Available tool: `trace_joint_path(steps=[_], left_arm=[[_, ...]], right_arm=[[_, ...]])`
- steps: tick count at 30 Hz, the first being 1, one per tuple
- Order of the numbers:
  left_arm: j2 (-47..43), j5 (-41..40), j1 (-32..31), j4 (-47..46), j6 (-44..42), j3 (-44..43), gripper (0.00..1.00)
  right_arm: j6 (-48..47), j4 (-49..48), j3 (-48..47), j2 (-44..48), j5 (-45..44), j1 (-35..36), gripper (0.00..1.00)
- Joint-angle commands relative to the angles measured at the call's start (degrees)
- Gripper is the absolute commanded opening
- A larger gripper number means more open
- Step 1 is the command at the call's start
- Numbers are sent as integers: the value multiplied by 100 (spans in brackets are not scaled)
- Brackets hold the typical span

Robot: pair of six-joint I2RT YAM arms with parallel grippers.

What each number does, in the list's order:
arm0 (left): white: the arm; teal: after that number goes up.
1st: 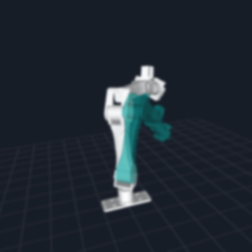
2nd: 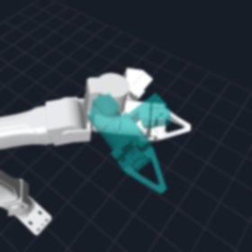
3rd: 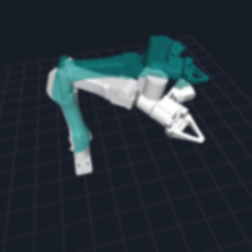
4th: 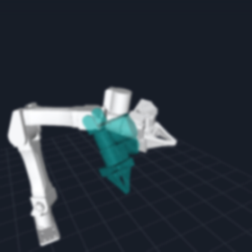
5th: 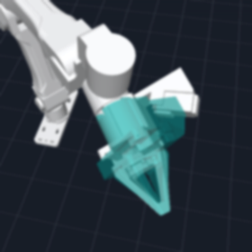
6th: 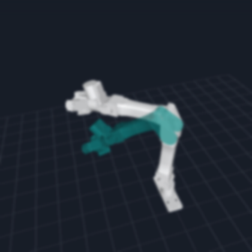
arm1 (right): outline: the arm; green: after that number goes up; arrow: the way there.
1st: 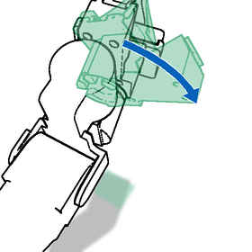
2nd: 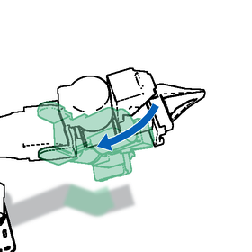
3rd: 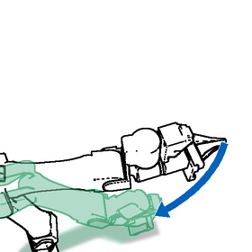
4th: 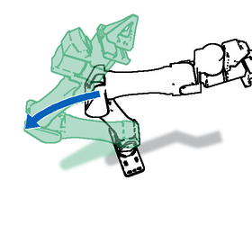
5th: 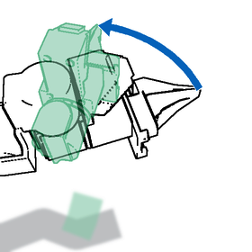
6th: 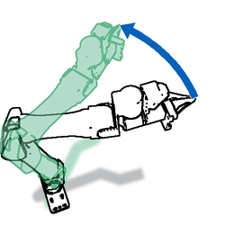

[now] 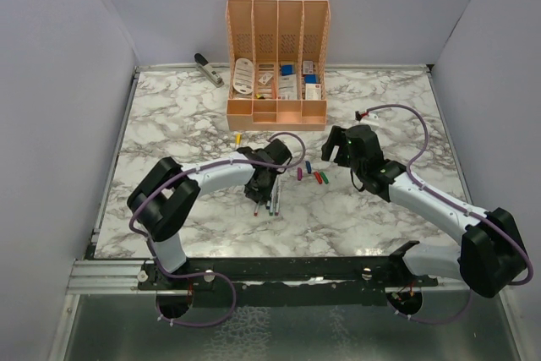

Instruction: Insert the pens into the pen caps

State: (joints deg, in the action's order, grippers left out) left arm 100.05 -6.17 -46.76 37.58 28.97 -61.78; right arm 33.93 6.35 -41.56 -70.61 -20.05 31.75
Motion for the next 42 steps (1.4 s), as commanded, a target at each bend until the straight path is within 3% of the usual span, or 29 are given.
trace_joint_path(steps=[1, 10, 13, 17, 22, 27, 31, 42], left_arm=[[236, 341, 150, 78, -107, 409, 20], [416, 785, 306, 103, -408, 349, 18], [536, 764, 333, 189, -501, 283, 14], [645, 677, 364, 224, -525, 220, 0], [582, 506, 487, 223, -498, 239, 0], [227, 200, 680, 330, -531, 206, 0], [-209, -249, 767, 408, -541, 49, 0], [-1261, -683, 858, 0, -541, -407, 0]], right_arm=[[87, 59, -148, 25, 26, -4, 78], [78, 103, -271, -44, -32, -2, 78], [95, 103, -288, -58, -47, -2, 78], [108, 87, -268, -80, -55, -3, 78], [-6, 69, -240, -156, -40, -2, 76], [-433, 34, -280, -410, 170, -2, 59], [-674, 257, -404, -714, 405, -2, 32], [-1121, 462, -311, -954, 894, 16, 30]])
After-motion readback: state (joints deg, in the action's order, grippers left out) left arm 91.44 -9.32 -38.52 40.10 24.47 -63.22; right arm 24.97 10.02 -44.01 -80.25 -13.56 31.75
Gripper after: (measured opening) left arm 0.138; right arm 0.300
